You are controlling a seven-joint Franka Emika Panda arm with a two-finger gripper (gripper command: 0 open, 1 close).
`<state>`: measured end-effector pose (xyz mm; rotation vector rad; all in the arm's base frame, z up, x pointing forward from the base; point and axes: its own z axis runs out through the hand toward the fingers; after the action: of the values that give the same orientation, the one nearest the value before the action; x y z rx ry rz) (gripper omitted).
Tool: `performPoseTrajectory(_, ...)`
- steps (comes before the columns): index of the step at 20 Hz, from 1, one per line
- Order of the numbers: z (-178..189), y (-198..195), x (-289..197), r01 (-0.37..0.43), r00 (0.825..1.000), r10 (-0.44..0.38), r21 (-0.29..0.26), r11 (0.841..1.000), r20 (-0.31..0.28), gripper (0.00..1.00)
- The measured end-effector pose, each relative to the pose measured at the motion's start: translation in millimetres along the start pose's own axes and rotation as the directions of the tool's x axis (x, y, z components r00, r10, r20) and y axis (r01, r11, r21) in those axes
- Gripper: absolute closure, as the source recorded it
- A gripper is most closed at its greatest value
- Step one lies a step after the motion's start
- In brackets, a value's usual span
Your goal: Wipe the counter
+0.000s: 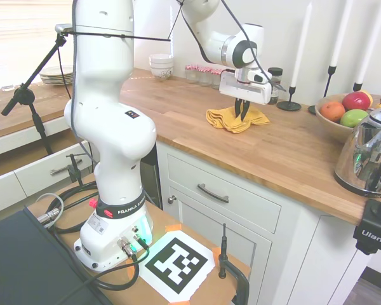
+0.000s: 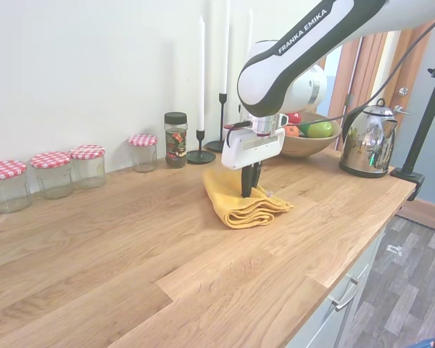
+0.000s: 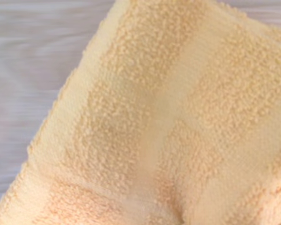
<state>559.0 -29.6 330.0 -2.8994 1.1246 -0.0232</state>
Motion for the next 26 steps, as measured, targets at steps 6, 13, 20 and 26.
performPoseTrajectory(6, 1, -54, -52, 0.028, 0.999, -0.029, -0.026, 0.999, -0.021, 1.0)
performPoseTrajectory(13, 2, -96, -103, 0.056, 0.997, -0.059, -0.05, 0.997, -0.05, 1.0)
performPoseTrajectory(20, 3, -132, -145, 0.085, 0.994, -0.09, -0.077, 0.993, -0.066, 1.0)
performPoseTrajectory(26, 4, -165, -177, 0.106, 0.991, -0.114, -0.098, 0.99, -0.075, 1.0)
